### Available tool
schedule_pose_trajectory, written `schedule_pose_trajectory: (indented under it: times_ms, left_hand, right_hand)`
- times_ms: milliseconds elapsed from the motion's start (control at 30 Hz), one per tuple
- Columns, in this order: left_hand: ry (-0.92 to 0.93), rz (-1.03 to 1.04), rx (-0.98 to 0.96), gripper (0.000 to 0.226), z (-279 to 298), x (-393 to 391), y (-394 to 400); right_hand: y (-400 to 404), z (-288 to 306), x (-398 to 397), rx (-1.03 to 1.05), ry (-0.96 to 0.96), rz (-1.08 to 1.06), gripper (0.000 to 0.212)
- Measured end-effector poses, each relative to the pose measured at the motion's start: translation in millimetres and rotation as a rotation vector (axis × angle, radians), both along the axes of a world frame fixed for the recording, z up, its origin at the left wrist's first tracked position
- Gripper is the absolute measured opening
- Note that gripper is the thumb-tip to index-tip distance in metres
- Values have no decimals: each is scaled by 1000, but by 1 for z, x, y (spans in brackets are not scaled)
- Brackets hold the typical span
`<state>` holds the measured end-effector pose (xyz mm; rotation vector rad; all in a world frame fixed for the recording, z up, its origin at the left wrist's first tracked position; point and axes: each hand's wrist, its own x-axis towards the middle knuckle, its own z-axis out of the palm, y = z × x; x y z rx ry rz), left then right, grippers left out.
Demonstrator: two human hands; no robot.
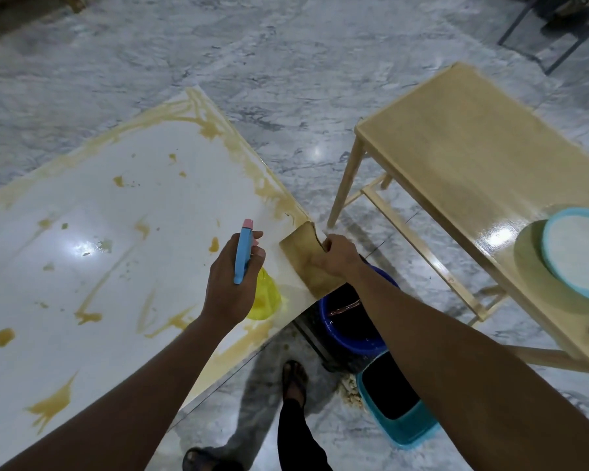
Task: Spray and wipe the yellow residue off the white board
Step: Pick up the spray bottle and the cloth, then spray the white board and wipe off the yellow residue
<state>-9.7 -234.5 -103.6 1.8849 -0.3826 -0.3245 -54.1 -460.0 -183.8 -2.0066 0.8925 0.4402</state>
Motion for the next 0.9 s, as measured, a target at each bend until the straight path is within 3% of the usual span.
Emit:
schedule_pose_trajectory:
  times_ms: [67,200,233,267,433,633,733,900]
  left_hand:
    - [10,-2,-4,25,3,1,3]
    - [31,-6,-9,26,13,2,6]
    - [36,-13,-14,26,16,2,7]
    - [42,-19,-17,25,17,3,9]
    - [66,-55,-56,27,24,1,24]
    - [75,-102,-89,22,44,1,50]
    - [63,-115,-78,26,58,2,68]
    - [24,-102,-51,17,73,9,112]
  right_hand:
    - [-2,1,-3,95,32,-79,55]
    - [-2,9,-10,515,63,-478,104]
    - [-2,13,-13,593,54,-543,109]
    - [-2,16,-16,672,45,-590,106]
    - [15,42,-40,1056,-51,-740,46]
    - [78,42,-59,1254,-193,-934,59]
    - [107,51,-51,1203,-245,-867,48]
    - [138,72,-27,1071,-307,-776,47]
